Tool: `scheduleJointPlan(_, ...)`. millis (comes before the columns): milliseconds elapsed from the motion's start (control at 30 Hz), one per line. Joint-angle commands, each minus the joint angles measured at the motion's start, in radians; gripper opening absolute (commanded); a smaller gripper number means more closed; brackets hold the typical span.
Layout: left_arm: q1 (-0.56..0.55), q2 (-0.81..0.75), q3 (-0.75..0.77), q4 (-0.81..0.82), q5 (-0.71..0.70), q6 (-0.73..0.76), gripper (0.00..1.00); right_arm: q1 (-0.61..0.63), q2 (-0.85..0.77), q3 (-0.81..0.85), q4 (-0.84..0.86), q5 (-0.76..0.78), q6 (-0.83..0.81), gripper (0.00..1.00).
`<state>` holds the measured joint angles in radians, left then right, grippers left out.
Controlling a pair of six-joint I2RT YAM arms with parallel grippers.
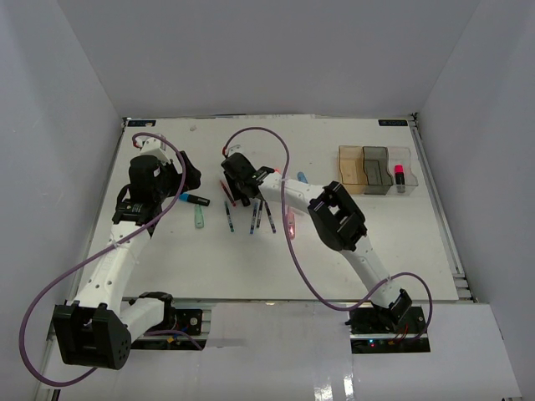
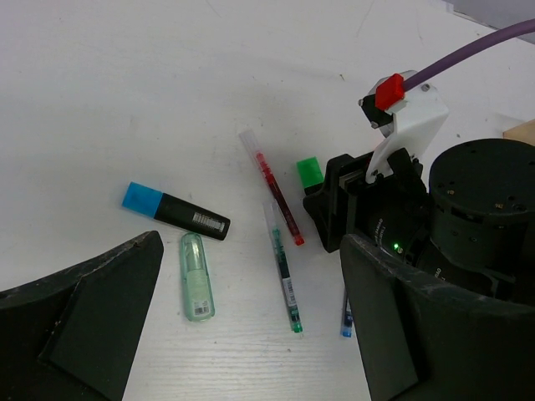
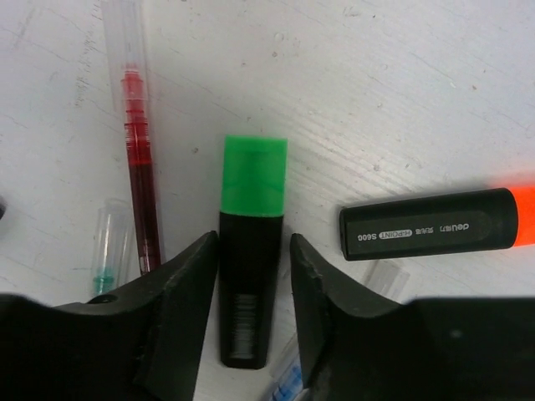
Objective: Sort the stationery into containers
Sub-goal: Pick up the pen from the center of the board.
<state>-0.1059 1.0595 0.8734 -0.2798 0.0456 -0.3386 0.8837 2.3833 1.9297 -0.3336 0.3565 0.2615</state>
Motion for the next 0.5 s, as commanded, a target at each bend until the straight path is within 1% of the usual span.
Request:
scheduleJointPlan(0,0.006,-0.003,-0.007,0.005,0.007,-0.002,0.98,-0.003,0.019,-0.001,0.019,0.021,0.010,0.44)
scheduleJointPlan(33,0.006,-0.001,-0.007,0.005,0.007,-0.004,0.98,-0.002,0.011,-0.001,0.021,0.019,0.007,0.37)
scheduleJointPlan(133,0.006,0.000,-0.008,0.005,0.008,-0.002,0.98,-0.003,-0.042,0.005,0.022,0.001,-0.019,0.32)
scheduleJointPlan(233,0.006,-0.001,-0.007,0.005,0.010,-0.002,0.98,-0.003,-0.130,0.008,0.024,-0.005,-0.059,0.32)
scheduleJointPlan(333,0.006,-0.001,-0.008,0.005,0.008,-0.002,0.98,-0.020,-0.269,-0.021,0.024,0.016,-0.131,0.31)
scheduleJointPlan(400,0.006,-0.001,-0.008,0.005,0.010,-0.002,0.98,-0.057,-0.331,-0.084,0.024,0.039,-0.174,0.31)
scheduleJointPlan(433,0.006,-0.003,-0.008,0.007,0.008,-0.002,0.98,-0.090,-0.396,-0.112,0.027,0.076,-0.230,0.31)
scheduleJointPlan(467,0.006,-0.003,-0.008,0.005,0.007,0.000,0.98,-0.113,-0.429,-0.145,0.030,0.100,-0.255,0.32)
